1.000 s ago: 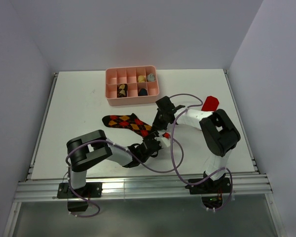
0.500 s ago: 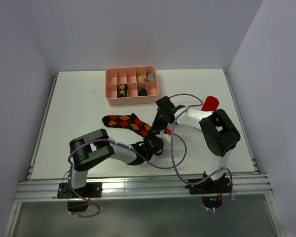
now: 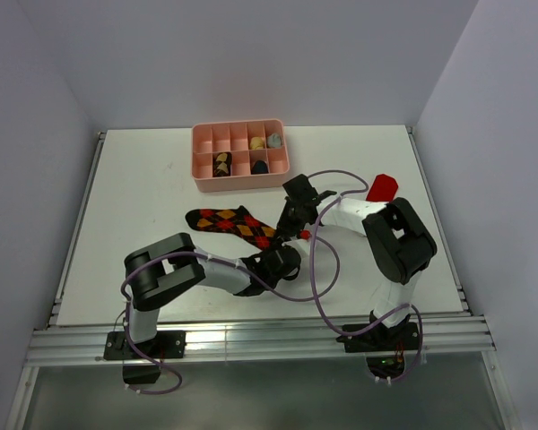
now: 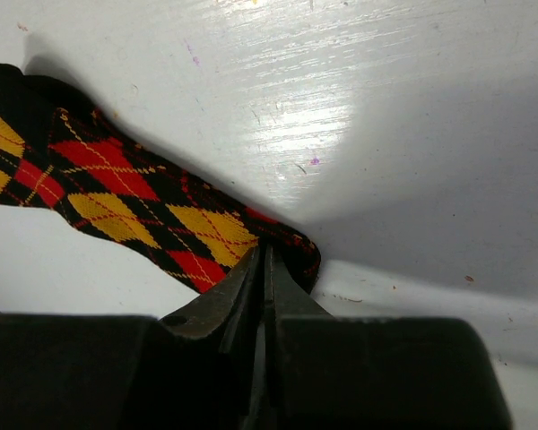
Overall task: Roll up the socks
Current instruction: Roll the sock at the center of the board.
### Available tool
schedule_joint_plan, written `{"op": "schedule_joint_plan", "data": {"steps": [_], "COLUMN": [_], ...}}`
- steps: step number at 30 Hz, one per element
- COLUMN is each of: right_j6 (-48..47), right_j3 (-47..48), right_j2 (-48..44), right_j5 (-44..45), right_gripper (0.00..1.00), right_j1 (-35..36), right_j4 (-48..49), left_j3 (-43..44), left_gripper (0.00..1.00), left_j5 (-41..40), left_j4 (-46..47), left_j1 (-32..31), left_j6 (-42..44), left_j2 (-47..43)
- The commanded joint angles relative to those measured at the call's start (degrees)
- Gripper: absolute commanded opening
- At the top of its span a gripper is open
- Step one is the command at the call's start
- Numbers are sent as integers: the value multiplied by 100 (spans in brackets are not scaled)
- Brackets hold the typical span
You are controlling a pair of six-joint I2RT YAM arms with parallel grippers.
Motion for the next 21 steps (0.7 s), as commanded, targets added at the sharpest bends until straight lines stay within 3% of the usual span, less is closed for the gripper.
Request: {"op": "schedule_joint_plan", "data": {"steps": [1,4,13,21], "right_j6": [-134,-125,-213,-318], "right_j3": [22,5,-48,-83], "right_j2": [225,164,-425,-882], "right_j5": [173,129,23,58], "right_gripper": [11,11,13,21], "right_j1": [25,7,-89,-204], "right_j4": [-443,-416,-302,-179], "left_j3": [-82,-82,-170,-275], "left_gripper": [16,1,1,0], "left_j5": [412,473,1053,2545], "left_j4": [-1128,-1137,-1172,-1347], "left_j1": [-11,-11,235,1139], "left_j6": [-387,-404,-1018,-1704], "left_j2": [345,327,-137,-701]}}
